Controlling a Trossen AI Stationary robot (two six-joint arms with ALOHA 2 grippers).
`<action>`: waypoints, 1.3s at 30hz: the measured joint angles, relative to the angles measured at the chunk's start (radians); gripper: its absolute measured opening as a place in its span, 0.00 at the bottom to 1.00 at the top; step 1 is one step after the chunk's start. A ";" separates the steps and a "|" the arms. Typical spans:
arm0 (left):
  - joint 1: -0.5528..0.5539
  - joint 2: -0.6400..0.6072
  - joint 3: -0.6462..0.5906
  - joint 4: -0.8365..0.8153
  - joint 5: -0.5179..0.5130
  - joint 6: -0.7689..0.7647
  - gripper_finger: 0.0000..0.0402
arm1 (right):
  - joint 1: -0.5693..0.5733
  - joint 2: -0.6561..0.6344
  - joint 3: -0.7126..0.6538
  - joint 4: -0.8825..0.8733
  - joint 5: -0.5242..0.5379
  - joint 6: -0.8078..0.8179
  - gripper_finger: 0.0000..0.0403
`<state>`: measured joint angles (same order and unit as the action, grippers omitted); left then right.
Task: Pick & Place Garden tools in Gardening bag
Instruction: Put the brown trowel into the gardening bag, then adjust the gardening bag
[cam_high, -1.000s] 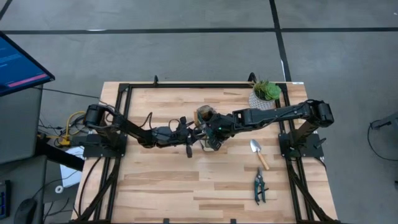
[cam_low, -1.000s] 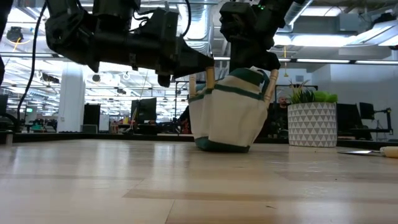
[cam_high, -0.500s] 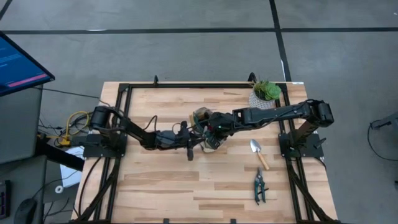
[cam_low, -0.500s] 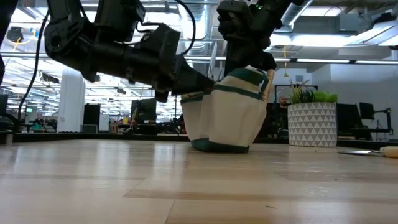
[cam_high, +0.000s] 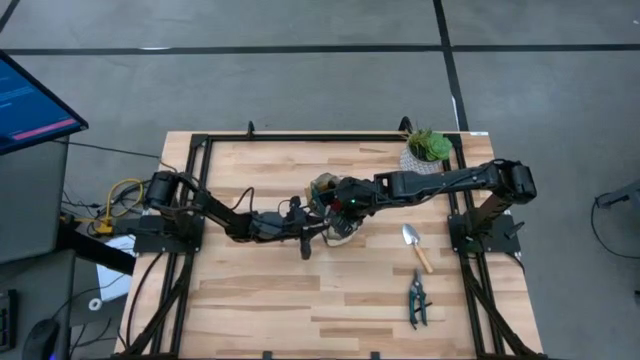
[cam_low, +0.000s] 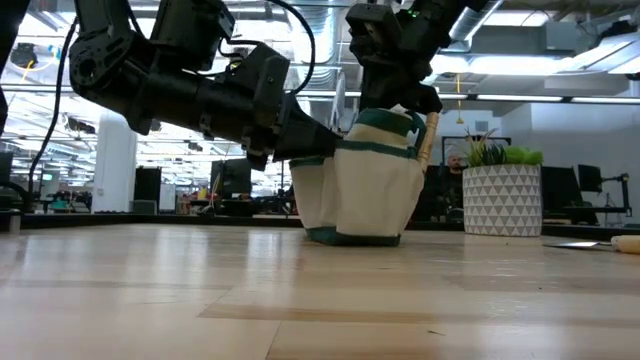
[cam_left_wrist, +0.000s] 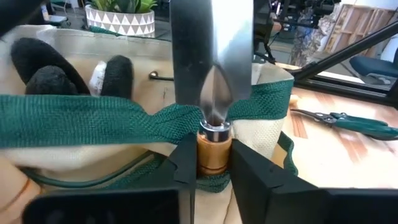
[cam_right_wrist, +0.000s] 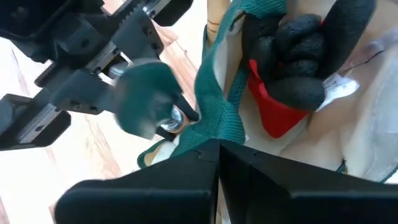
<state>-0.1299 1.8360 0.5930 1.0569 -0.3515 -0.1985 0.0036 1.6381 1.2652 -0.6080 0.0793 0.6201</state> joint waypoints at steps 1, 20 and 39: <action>0.000 -0.013 -0.001 -0.013 0.000 0.005 0.16 | 0.000 0.000 0.000 0.000 0.003 -0.001 0.00; 0.000 -0.245 -0.001 -0.321 -0.001 -0.045 0.45 | -0.008 -0.085 -0.001 0.018 0.081 -0.029 0.00; -0.001 -0.738 0.001 -0.848 -0.088 -0.188 0.23 | -0.077 -0.334 -0.035 -0.525 0.403 0.183 0.00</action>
<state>-0.1307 1.0984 0.5940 0.2090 -0.4392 -0.3866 -0.0733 1.3039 1.2301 -1.1328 0.4827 0.8028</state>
